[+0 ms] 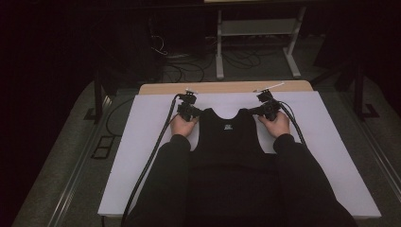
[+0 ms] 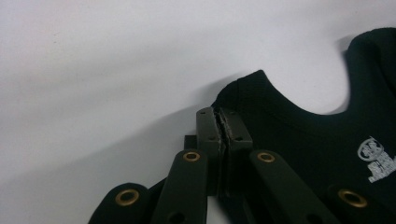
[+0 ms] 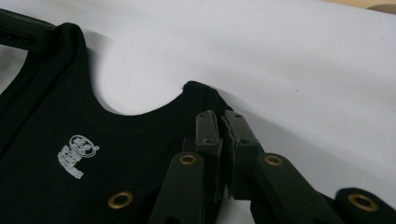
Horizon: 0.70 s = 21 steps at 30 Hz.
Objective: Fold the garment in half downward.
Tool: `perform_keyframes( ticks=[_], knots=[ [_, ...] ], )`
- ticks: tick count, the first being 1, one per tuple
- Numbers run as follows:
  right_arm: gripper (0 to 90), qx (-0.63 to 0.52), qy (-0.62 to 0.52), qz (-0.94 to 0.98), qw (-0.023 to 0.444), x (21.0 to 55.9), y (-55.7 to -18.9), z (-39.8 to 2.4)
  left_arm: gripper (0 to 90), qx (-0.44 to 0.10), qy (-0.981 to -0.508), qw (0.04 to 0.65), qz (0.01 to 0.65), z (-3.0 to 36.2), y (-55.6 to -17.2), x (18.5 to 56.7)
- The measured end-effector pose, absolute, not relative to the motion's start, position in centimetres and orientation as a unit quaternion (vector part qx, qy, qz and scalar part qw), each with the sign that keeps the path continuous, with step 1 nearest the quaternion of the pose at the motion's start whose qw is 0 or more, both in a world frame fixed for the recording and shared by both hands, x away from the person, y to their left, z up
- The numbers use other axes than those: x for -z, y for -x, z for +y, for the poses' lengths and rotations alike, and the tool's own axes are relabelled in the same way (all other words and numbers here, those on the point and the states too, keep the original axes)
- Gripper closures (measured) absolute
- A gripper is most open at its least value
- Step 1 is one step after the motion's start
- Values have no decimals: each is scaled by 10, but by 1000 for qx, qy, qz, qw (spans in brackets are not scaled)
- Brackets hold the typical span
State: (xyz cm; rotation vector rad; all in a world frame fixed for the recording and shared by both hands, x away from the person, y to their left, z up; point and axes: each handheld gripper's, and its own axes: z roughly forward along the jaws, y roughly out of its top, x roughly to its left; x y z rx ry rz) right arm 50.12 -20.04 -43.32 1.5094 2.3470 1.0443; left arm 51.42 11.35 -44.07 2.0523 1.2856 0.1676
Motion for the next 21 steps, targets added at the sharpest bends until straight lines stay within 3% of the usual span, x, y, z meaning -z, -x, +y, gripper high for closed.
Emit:
perform_keyframes(
  ticks=[21],
  knots=[
    [841,-408,-473,774,105,408,-459,-207,868,-83,-782,406,466,117,-473,406]
  ],
)
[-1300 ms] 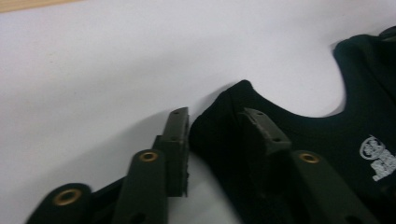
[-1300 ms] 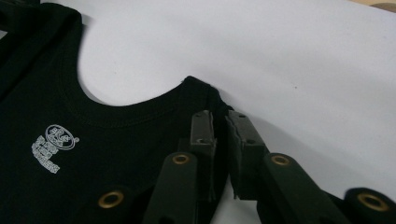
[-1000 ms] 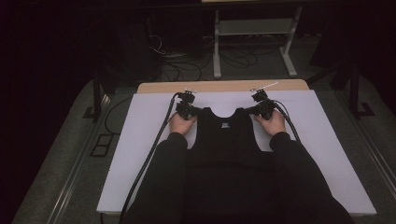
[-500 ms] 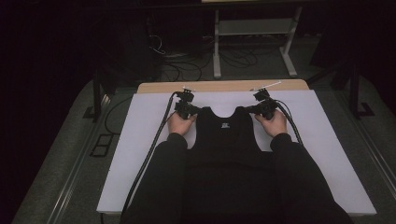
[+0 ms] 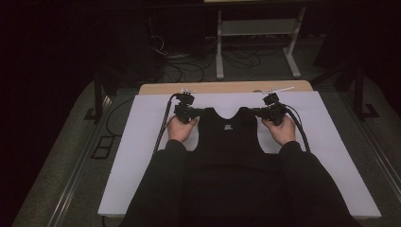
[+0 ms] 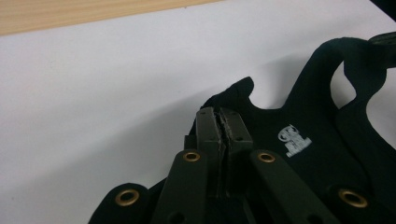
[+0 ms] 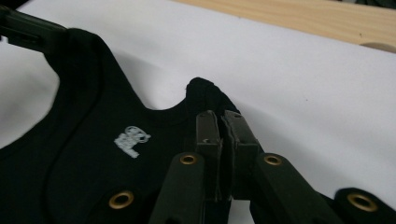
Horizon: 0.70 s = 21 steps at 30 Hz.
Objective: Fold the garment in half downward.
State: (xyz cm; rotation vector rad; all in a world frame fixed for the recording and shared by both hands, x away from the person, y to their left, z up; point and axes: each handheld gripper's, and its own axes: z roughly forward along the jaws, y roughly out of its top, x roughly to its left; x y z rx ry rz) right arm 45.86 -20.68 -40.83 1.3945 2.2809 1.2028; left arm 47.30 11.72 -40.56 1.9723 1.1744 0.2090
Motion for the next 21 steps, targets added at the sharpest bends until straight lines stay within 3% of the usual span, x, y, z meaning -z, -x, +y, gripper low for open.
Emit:
perform_keyframes(
  ticks=[21],
  knots=[
    [842,-443,-428,779,113,386,-414,-201,868,-77,-778,452,429,128,-431,382]
  ],
)
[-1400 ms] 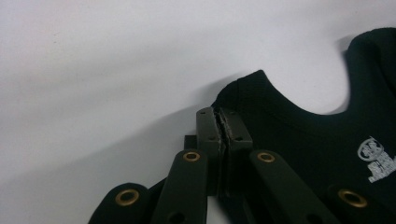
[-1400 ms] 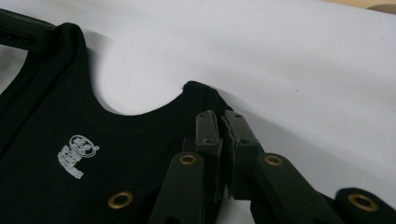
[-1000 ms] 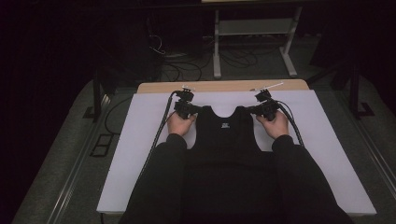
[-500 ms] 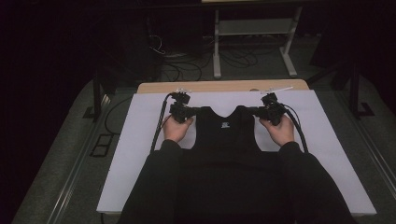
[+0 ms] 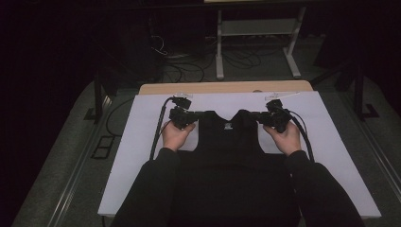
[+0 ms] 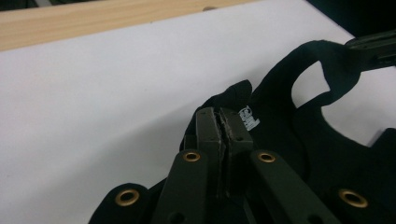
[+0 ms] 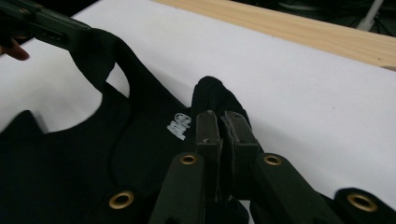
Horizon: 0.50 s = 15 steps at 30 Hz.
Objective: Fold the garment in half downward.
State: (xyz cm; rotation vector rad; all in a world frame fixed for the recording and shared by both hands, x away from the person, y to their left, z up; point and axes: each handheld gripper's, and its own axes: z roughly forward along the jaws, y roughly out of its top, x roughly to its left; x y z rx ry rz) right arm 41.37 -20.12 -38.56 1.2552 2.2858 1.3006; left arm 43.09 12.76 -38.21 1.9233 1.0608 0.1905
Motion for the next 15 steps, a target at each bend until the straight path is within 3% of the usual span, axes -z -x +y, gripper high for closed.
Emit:
perform_keyframes(
  ticks=[15],
  knots=[
    [842,-467,-413,775,103,377,-380,-206,869,-77,-792,455,399,135,-399,375]
  ],
)
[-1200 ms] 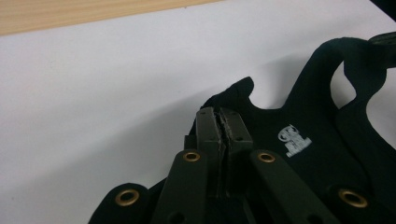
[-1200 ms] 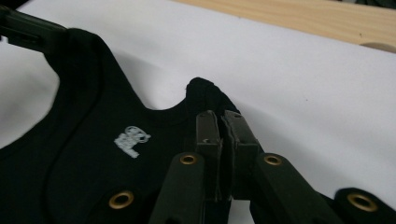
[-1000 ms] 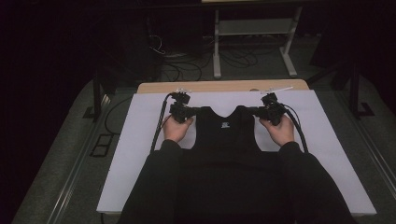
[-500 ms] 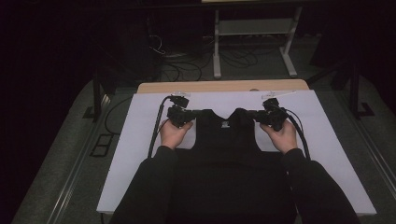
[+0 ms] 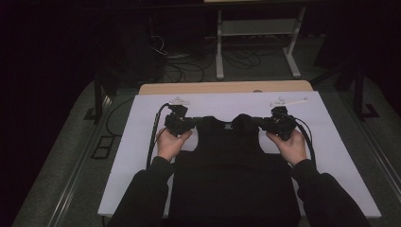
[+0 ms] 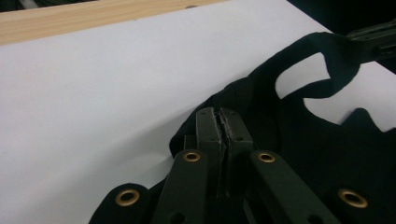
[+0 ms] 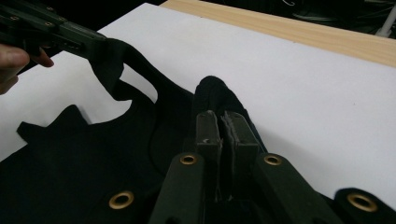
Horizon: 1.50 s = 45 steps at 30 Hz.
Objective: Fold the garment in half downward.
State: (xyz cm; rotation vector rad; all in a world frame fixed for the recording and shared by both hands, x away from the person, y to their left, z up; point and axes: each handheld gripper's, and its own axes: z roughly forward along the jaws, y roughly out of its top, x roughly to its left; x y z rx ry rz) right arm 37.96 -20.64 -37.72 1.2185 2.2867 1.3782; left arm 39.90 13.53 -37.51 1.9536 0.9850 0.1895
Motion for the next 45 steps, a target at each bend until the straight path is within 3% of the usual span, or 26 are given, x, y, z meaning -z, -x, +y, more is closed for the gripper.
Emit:
perform_keyframes(
  ticks=[45],
  knots=[
    [840,-478,-411,774,59,394,-307,-228,869,-40,-800,472,367,157,-321,391]
  ],
)
